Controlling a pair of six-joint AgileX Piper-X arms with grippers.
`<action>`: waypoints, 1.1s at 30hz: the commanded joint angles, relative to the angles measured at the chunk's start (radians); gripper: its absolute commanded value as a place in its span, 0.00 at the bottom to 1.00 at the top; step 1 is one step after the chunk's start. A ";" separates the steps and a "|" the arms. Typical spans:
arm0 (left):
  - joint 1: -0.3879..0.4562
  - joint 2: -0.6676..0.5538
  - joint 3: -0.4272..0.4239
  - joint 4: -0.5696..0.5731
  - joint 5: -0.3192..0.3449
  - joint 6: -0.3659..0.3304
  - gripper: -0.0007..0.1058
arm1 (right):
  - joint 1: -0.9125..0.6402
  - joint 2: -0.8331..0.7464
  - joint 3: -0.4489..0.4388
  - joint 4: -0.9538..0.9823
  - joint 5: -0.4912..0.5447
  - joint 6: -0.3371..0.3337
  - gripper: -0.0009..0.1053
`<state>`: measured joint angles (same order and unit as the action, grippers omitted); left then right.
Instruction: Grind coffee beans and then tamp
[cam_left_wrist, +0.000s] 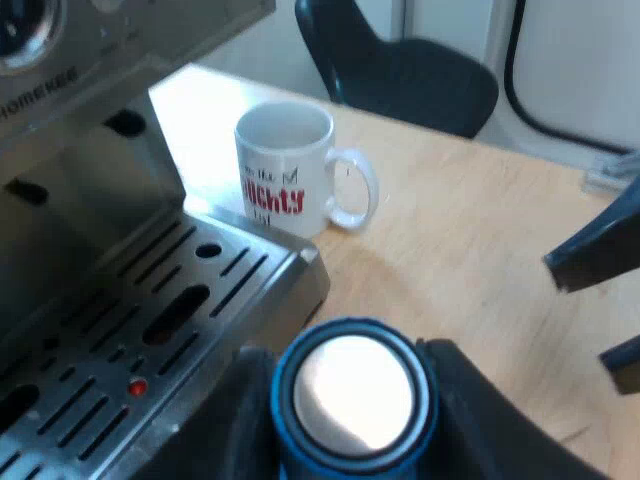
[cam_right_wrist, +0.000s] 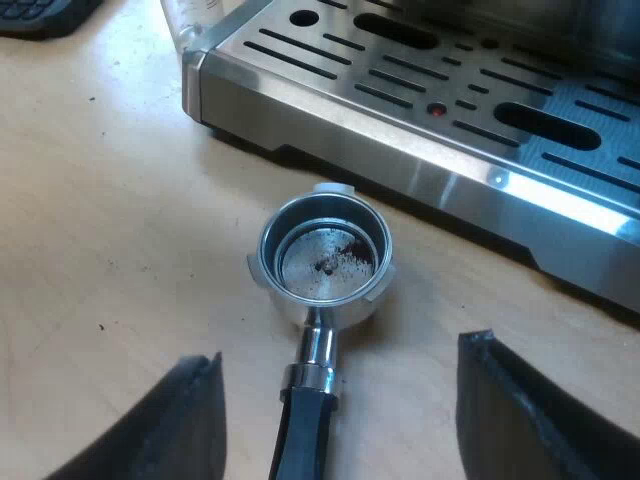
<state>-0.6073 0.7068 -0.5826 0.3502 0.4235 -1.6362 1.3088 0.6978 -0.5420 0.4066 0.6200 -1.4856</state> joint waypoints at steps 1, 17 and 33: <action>-0.006 0.030 -0.015 -0.011 -0.010 0.013 0.06 | -0.003 -0.007 -0.002 -0.006 0.004 -0.005 0.51; -0.146 0.212 -0.016 -0.087 -0.085 0.074 0.06 | -0.003 -0.007 -0.002 -0.006 0.004 -0.005 0.51; -0.146 0.366 -0.016 -0.195 -0.099 0.153 0.06 | -0.003 -0.007 -0.002 -0.006 0.004 -0.005 0.51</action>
<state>-0.7471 1.0653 -0.5864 0.1826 0.3347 -1.4954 1.3088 0.6978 -0.5420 0.4066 0.6200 -1.4856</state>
